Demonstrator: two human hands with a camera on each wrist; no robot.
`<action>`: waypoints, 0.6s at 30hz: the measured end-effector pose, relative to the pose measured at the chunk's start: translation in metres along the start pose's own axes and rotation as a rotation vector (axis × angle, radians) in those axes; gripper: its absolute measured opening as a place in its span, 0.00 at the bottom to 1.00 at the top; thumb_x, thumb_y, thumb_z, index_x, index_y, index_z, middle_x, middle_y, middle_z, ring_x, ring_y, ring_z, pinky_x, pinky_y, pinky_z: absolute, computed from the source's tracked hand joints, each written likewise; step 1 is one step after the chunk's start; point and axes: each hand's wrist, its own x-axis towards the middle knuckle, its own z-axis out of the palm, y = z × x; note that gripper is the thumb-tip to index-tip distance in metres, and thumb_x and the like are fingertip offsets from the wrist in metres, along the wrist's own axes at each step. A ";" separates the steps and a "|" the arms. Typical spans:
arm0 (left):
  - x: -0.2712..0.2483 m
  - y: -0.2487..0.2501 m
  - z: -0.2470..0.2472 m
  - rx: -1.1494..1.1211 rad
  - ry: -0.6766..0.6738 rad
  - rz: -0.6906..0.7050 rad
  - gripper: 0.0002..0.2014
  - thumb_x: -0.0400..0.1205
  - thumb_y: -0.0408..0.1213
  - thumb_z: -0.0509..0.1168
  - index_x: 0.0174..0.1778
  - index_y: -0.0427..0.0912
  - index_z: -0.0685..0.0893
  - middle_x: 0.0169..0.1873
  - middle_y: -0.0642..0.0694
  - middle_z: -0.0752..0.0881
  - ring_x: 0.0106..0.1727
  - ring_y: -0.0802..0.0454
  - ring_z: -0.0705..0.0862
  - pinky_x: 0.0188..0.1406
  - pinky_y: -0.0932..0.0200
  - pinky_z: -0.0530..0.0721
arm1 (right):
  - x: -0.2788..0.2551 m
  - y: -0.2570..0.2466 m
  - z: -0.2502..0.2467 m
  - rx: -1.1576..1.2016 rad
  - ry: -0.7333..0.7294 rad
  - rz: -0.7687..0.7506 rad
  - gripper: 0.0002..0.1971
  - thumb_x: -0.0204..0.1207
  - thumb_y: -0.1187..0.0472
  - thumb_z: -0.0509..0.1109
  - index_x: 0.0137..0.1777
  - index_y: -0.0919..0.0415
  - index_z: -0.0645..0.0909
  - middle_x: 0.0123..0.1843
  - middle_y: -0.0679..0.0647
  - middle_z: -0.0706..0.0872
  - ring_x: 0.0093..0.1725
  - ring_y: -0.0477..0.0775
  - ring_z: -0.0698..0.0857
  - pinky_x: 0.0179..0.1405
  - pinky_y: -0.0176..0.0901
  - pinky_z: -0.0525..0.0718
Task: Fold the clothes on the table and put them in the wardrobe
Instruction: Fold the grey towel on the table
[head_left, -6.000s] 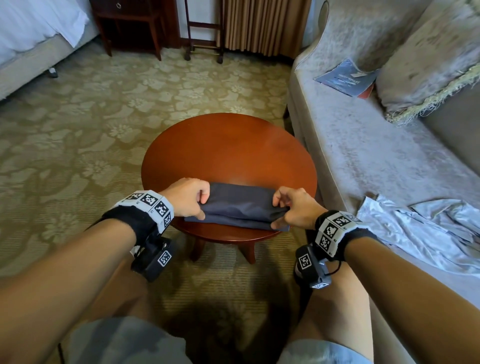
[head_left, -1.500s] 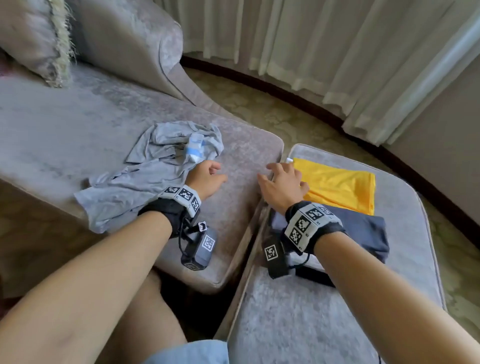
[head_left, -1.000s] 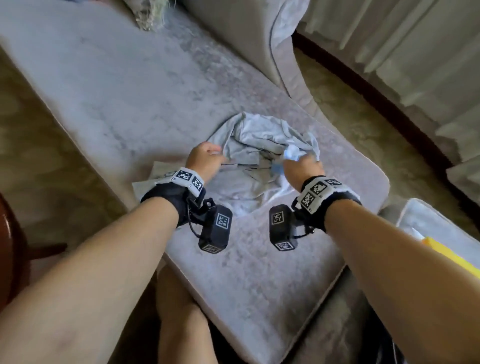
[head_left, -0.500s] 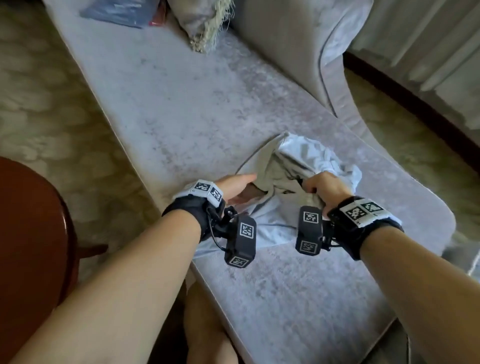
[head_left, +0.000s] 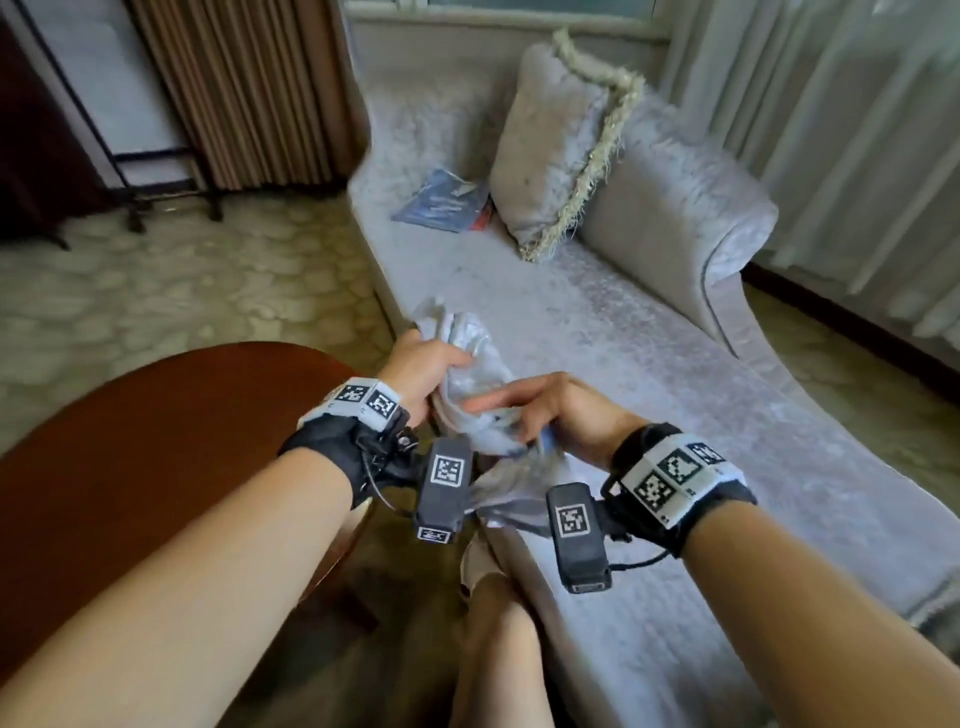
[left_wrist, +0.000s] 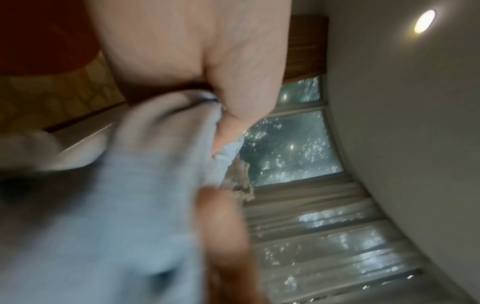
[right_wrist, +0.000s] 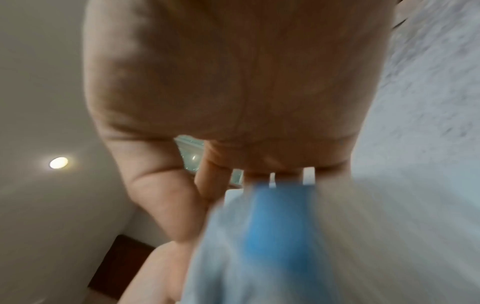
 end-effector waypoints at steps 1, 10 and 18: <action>-0.013 0.005 -0.017 -0.032 -0.003 0.035 0.18 0.75 0.17 0.65 0.62 0.27 0.79 0.50 0.32 0.86 0.46 0.39 0.88 0.45 0.48 0.88 | -0.002 -0.006 0.012 0.008 -0.016 0.003 0.22 0.55 0.68 0.64 0.46 0.55 0.93 0.48 0.51 0.92 0.50 0.52 0.84 0.55 0.44 0.79; -0.125 0.042 -0.152 -0.103 0.068 0.256 0.22 0.67 0.12 0.59 0.57 0.22 0.79 0.55 0.23 0.83 0.56 0.29 0.86 0.61 0.35 0.83 | 0.006 -0.057 0.142 0.094 0.298 -0.148 0.31 0.51 0.68 0.62 0.59 0.78 0.77 0.48 0.54 0.77 0.45 0.49 0.77 0.47 0.49 0.83; -0.199 0.040 -0.228 -0.089 0.150 0.320 0.21 0.67 0.09 0.53 0.51 0.30 0.81 0.44 0.33 0.83 0.55 0.33 0.85 0.62 0.38 0.81 | 0.078 -0.056 0.216 0.212 0.008 -0.291 0.57 0.47 0.67 0.66 0.86 0.54 0.59 0.76 0.65 0.76 0.74 0.62 0.77 0.80 0.63 0.67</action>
